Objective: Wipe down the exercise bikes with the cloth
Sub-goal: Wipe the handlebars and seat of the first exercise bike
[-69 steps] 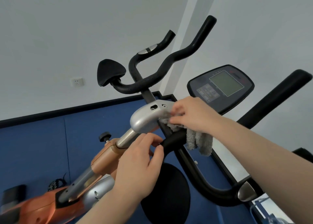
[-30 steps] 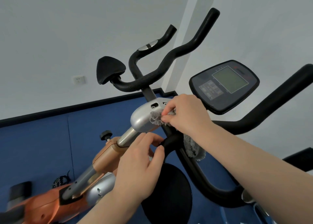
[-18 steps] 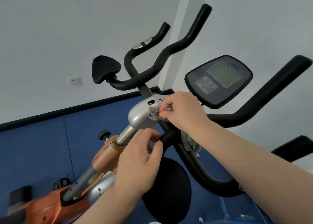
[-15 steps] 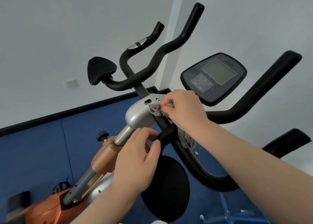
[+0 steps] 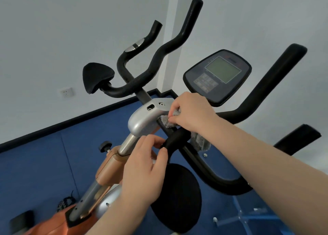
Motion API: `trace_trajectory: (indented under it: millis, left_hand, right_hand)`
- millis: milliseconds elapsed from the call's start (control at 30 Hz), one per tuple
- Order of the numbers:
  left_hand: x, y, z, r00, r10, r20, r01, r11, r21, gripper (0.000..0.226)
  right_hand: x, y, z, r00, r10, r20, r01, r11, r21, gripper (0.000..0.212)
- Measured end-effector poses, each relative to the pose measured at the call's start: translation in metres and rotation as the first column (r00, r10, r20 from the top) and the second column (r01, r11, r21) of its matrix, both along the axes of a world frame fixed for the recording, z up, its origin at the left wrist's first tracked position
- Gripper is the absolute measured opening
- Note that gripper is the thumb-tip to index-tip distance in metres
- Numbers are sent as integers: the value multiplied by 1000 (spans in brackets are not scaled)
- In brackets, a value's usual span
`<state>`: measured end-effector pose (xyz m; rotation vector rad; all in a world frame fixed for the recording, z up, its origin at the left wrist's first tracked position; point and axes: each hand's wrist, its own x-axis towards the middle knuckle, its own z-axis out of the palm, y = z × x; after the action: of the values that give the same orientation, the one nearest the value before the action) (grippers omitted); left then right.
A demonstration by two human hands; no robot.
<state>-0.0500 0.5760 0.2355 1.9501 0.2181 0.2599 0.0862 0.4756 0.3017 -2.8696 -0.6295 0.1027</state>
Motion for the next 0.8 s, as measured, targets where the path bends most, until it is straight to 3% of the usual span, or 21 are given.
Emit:
trace_trajectory:
  millis: [133,267,367,567,800]
  left_hand:
    - [0,-1,-3,999,13,-36,-18,993,-116,12]
    - [2,3,-3,998,-40,-47,32,986,-165,11]
    - [3,9,-3,991,-119,-67,105,977,-184,13]
    - [-3,29,-8,972,-228,-46,219,964,-150,15]
    - [-26,28,-8,984,-176,38,178,982,-69,16]
  right_hand:
    - [1,0,-7,998,-66,4,65,996,64,4]
    - [-11,-8,2,998,-4,-64,5,1000,22,12]
    - [-28,-10,12,998,14,-65,-9,997,75,12]
    - [-72,-19,20,973,-229,24,203,902,382,11]
    - [-146,-28,-7,919,-390,-46,353,769,534,13]
